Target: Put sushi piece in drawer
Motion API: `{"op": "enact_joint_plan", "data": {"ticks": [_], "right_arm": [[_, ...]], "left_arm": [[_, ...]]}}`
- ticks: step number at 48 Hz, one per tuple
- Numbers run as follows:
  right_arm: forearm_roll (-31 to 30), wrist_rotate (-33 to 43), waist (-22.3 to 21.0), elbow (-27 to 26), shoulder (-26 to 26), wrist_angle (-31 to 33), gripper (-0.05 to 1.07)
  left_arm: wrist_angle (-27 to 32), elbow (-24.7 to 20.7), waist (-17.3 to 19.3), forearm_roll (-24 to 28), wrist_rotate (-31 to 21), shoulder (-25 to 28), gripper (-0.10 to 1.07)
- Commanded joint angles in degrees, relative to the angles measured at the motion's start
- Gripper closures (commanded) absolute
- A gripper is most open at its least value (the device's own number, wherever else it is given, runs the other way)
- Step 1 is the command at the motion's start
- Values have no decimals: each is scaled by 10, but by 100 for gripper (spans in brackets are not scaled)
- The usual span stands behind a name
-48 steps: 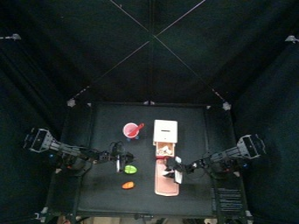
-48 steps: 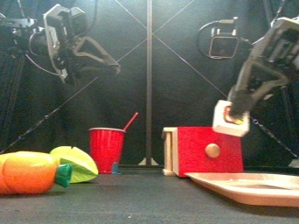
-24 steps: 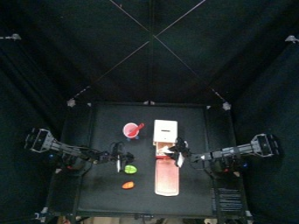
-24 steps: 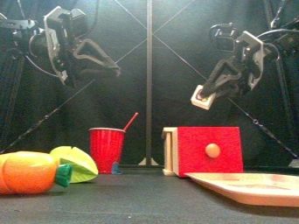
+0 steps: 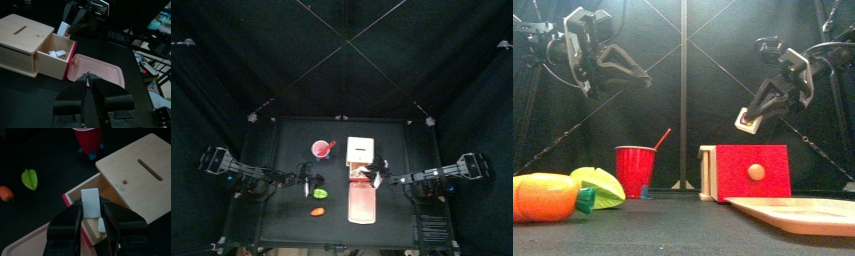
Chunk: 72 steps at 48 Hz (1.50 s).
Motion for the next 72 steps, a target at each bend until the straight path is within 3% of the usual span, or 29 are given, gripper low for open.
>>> {"op": "enact_joint_plan", "data": {"ticks": [1,9,16,72], "right_arm": [[0,2,1,-10,0,4,39],[13,0,1,-11,6,7,24],[17,0,0,-11,9,9,18],[28,-2,-1,-7,9,9,18]], "left_arm": [[-5,-14,1,2,0,0,42],[-5,-14,1,2,0,-1,42],[-5,-14,1,2,0,-1,42],[-4,-13,1,1,0,0,42]]}}
